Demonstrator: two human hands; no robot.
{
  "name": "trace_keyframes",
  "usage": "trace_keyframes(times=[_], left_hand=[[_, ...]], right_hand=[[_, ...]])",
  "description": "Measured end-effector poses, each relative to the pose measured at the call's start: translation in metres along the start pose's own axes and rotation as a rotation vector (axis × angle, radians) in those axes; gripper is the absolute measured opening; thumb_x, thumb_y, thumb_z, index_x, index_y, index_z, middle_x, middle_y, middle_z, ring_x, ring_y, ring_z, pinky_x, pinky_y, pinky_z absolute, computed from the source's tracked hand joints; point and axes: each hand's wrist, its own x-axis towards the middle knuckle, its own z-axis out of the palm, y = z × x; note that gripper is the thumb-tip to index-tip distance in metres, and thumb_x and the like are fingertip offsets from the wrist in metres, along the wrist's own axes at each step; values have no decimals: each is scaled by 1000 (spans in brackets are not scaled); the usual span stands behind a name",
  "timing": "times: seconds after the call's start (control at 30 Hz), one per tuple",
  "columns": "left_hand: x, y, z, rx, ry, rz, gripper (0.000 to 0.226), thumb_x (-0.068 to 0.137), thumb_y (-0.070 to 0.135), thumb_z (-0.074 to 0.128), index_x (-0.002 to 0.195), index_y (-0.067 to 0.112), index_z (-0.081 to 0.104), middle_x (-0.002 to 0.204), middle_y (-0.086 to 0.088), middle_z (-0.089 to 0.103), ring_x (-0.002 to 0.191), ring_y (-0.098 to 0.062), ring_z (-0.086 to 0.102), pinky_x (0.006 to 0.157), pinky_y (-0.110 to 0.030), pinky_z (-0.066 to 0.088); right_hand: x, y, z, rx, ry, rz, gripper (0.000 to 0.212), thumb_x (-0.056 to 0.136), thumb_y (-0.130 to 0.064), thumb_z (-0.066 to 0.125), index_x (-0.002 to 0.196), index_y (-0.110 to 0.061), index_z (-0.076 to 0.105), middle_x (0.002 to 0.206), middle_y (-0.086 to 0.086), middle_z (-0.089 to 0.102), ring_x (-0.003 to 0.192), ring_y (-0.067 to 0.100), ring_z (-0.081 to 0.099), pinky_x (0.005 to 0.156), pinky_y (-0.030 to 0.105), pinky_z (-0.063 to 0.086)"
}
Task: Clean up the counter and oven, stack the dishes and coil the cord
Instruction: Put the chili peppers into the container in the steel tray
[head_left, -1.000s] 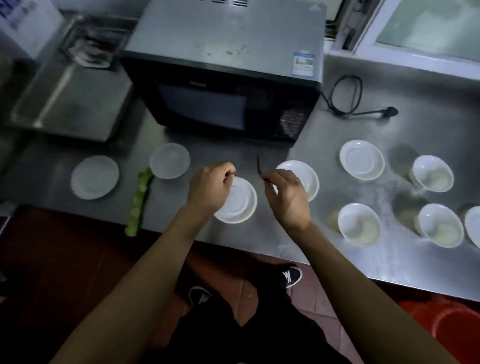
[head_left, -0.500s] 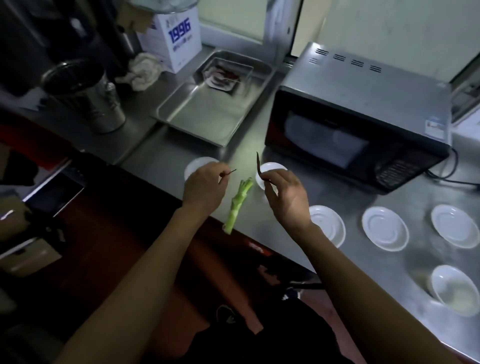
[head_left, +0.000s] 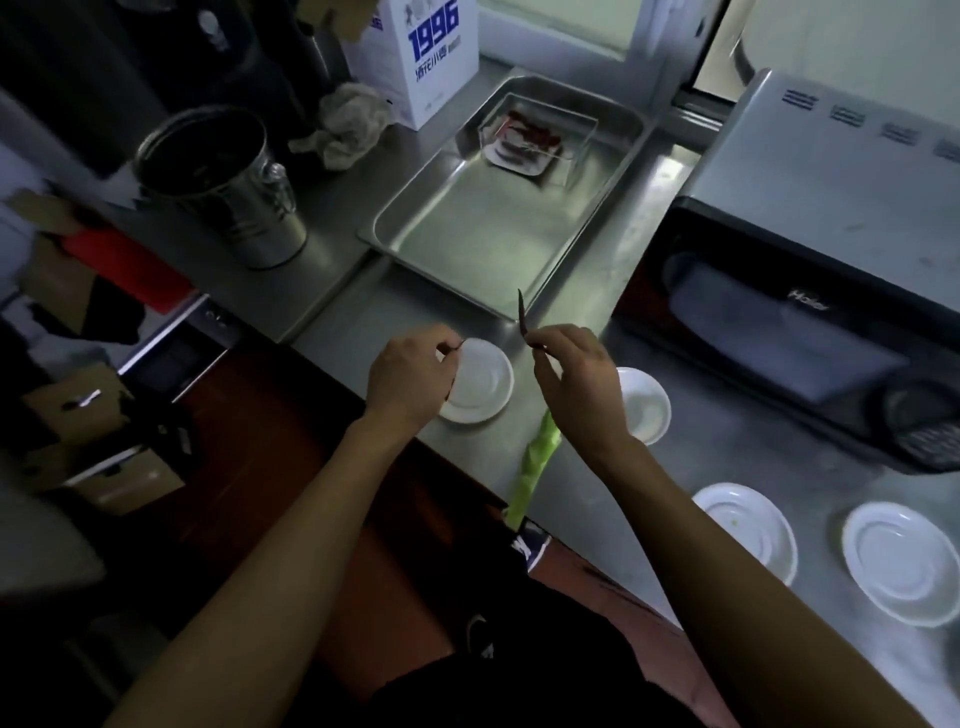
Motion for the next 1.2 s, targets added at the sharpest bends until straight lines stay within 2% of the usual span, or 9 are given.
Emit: trace_keyframes(times=[0.2, 0.37, 0.57, 0.73, 0.8, 0.93, 1.03, 1.2], left_hand=[[69, 5, -6, -13, 15, -37, 2, 90, 25, 66, 90, 24, 68, 87, 5, 70, 80, -18, 65, 72, -35, 55], [107, 12, 0, -33, -6, 7, 4, 89, 27, 67, 91, 25, 68, 86, 4, 70, 78, -17, 65, 71, -40, 57], [151, 22, 10, -73, -48, 47, 6, 88, 23, 71, 88, 26, 67, 81, 15, 64, 79, -15, 66, 73, -38, 58], [193, 19, 15, -97, -62, 93, 17, 87, 20, 72, 80, 31, 61, 73, 23, 62, 69, -5, 65, 66, -36, 58], [213, 16, 15, -72, -77, 120, 17, 87, 22, 71, 80, 32, 60, 74, 20, 63, 67, -2, 64, 65, -32, 57], [268, 2, 18, -68, -113, 146, 7, 89, 25, 68, 84, 24, 64, 81, 8, 69, 71, -9, 65, 64, -27, 52], [313, -6, 21, -126, -135, 178, 7, 91, 24, 66, 86, 20, 64, 80, 9, 66, 74, -8, 66, 64, -27, 52], [380, -16, 28, -213, -177, 169, 6, 92, 26, 65, 87, 21, 64, 82, 11, 66, 77, -9, 66, 69, -35, 58]], right_hand=[[43, 23, 27, 31, 5, 36, 17, 90, -9, 65, 104, -13, 73, 100, 5, 71, 91, 26, 65, 76, 42, 54], [70, 36, 28, 31, 26, 48, 20, 87, -3, 67, 105, -11, 73, 100, 5, 71, 91, 25, 65, 76, 38, 54], [103, 56, 37, -18, 38, 99, 22, 84, -1, 67, 103, -10, 73, 98, 5, 71, 90, 28, 65, 74, 41, 54], [128, 69, 52, -56, 47, 128, 23, 86, -1, 66, 106, -9, 73, 99, 7, 71, 91, 29, 64, 76, 41, 53], [144, 73, 63, -66, 55, 150, 24, 85, 0, 65, 106, -8, 73, 99, 9, 72, 90, 31, 64, 76, 41, 53], [182, 83, 86, -111, 48, 204, 23, 86, -2, 64, 106, -8, 73, 96, 8, 72, 89, 30, 65, 77, 41, 52], [215, 94, 100, -158, 35, 236, 23, 86, -1, 64, 106, -9, 73, 97, 8, 73, 89, 29, 65, 77, 43, 53], [278, 115, 121, -195, 57, 282, 23, 88, -1, 64, 108, -10, 73, 103, 7, 73, 94, 27, 65, 79, 43, 54]])
